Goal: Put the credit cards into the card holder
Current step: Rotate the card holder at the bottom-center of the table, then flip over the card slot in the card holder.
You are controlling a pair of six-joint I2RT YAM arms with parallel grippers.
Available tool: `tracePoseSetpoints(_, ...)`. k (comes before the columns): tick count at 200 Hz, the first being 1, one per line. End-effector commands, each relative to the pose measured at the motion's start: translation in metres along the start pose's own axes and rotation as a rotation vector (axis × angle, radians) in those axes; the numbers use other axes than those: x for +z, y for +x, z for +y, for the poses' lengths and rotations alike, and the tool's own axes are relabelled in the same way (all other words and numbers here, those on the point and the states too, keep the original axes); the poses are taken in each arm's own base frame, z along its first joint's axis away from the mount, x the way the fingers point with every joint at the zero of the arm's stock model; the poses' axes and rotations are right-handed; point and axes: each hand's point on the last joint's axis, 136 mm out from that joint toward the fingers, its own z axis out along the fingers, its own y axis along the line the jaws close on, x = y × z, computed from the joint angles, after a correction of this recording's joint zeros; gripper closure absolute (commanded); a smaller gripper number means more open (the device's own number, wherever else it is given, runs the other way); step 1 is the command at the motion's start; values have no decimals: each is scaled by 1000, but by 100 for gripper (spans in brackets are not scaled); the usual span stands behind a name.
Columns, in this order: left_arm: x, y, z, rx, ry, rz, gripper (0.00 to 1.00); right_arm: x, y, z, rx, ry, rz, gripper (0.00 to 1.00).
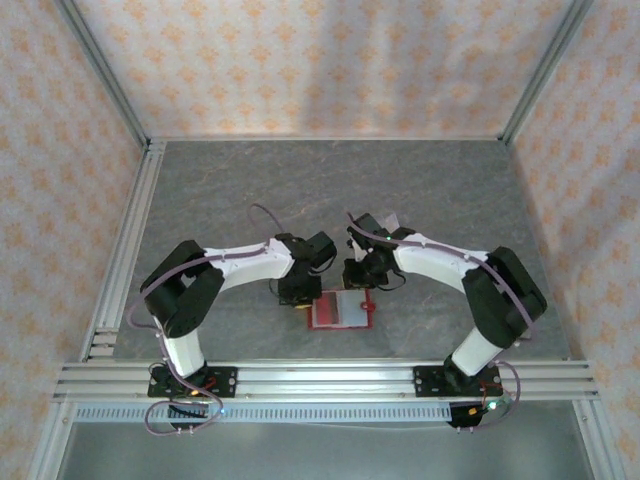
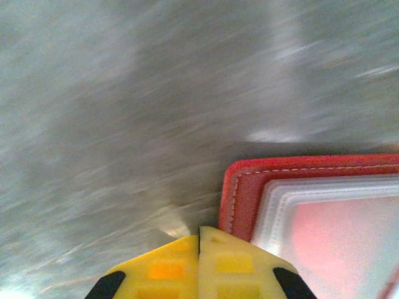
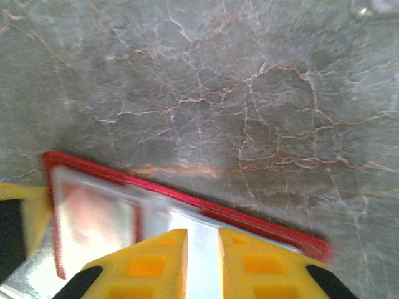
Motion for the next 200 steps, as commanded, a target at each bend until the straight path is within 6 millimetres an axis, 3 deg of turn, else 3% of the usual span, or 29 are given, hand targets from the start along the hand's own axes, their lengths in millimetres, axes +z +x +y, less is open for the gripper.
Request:
tracePoseSetpoints(1, -21, -25, -40, 45, 157, -106, 97, -15, -2, -4, -32, 43, -31, 77)
tracePoseSetpoints(34, -42, -25, -25, 43, 122, -154, 97, -15, 2, -7, -54, 62, -15, 75)
tracePoseSetpoints(61, -46, -17, -20, 34, 135, -148, 97, -15, 10, -11, -44, 80, -8, 74)
tracePoseSetpoints(144, -33, -2, -54, 122, 234, -98, 92, -11, 38, -48, 33, 259, 16, 69)
tracePoseSetpoints(200, -14, 7, -46, 122, 197, -59, 92, -1, 43, -45, 36, 259, 28, 68)
